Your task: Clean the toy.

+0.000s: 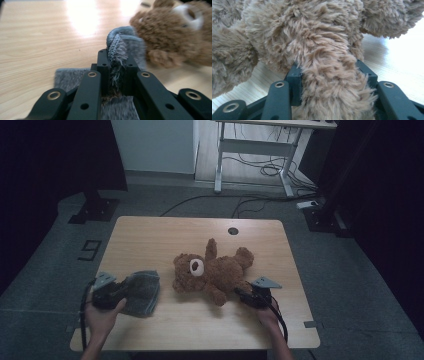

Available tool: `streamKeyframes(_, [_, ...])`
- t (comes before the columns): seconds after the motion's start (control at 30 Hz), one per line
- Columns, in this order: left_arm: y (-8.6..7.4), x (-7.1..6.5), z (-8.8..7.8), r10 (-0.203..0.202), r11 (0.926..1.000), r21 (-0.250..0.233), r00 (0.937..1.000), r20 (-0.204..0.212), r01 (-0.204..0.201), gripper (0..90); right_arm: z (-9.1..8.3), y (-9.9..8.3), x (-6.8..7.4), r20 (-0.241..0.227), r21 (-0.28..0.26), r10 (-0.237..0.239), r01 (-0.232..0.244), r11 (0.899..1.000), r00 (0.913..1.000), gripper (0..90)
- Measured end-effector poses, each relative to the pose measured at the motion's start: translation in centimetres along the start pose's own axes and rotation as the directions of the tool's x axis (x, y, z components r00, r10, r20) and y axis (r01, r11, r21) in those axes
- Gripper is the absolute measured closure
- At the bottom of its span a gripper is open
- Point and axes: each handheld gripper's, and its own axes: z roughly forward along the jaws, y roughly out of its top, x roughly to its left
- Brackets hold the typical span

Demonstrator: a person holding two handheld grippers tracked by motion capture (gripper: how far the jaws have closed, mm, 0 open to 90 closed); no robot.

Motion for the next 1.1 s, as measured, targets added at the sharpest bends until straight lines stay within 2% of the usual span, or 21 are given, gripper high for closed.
streamKeyframes(0.07, [0.0, 0.2, 2.4, 0.001, 0.998, 0.062, 0.9998, -0.019, 0.0, 79.6, 0.0, 0.0, 0.0, -0.001, 0.0, -0.001, 0.001, 1.0, 1.0, 50.9])
streamKeyframes(0.17, [-0.6, 0.5, 5.1, 0.008, 0.9878, 0.156, 0.9987, -0.05, 0.0, 79.1, 0.0, 0.0, -0.1, -0.005, -0.001, 0.001, -0.001, 1.0, 1.0, 50.8])
streamKeyframes(0.23, [-1.3, 0.7, 6.0, 0.02, 0.9794, 0.202, 0.9981, -0.059, -0.007, 78.7, 0.0, -0.1, -0.1, -0.007, 0.001, 0.0, 0.0, 1.0, 1.0, 50.7])
streamKeyframes(0.33, [-2.6, 1.2, 6.0, 0.023, 0.973, 0.231, 0.9977, -0.063, -0.008, 78.7, 0.0, -0.1, -0.1, -0.009, 0.003, 0.001, -0.001, 1.0, 1.0, 50.6])
streamKeyframes(0.37, [-2.9, 1.4, 5.6, 0.018, 0.9761, 0.217, 0.9978, -0.064, -0.004, 78.8, 0.0, -0.1, -0.1, -0.009, 0.002, 0.002, -0.002, 1.0, 1.0, 50.6])
streamKeyframes(0.47, [-3.8, 1.7, 4.1, 0.046, 0.9735, 0.227, 0.9957, -0.081, -0.026, 79.1, 0.0, -0.1, -0.1, -0.008, 0.004, 0.003, -0.003, 1.0, 1.0, 50.6])
streamKeyframes(0.53, [-4.6, 2.3, 3.0, 0.029, 0.9749, 0.222, 0.9971, -0.071, -0.012, 79.0, 0.0, -0.1, -0.1, -0.009, 0.004, 0.004, -0.004, 1.0, 1.0, 50.6])
streamKeyframes(0.67, [-5.9, 3.7, 0.8, -0.003, 0.9768, 0.213, 0.997, -0.078, 0.02, 78.9, 0.0, -0.1, -0.2, -0.015, 0.005, 0.011, -0.011, 1.0, 0.9998, 50.0])
streamKeyframes(0.77, [-6.5, 4.4, -0.1, -0.023, 0.9786, 0.202, 0.9973, -0.069, 0.037, 77.7, 0.1, -0.1, -0.2, -0.018, 0.009, 0.015, -0.015, 1.0, 0.9997, 48.4])
streamKeyframes(0.9, [-6.2, 3.8, 0.0, -0.018, 0.9825, 0.184, 0.9985, -0.053, 0.028, 67.5, -0.1, 0.1, -0.2, -0.01, 0.005, 0.004, -0.004, 1.0, 0.9999, 40.5])
streamKeyframes(0.97, [-5.7, 3.3, 0.2, -0.013, 0.9858, 0.167, 0.9992, -0.039, 0.02, 57.4, -0.4, 0.2, -0.2, -0.004, -0.015, 0.014, -0.014, 1.0, 0.9999, 34.6])
streamKeyframes(1.1, [-4.7, 2.7, 0.0, -0.006, 0.9933, 0.116, 0.9996, -0.027, 0.009, 46.6, -1.1, 0.3, -0.4, -0.009, -0.035, 0.014, -0.014, 0.999, 0.9999, 31.8])
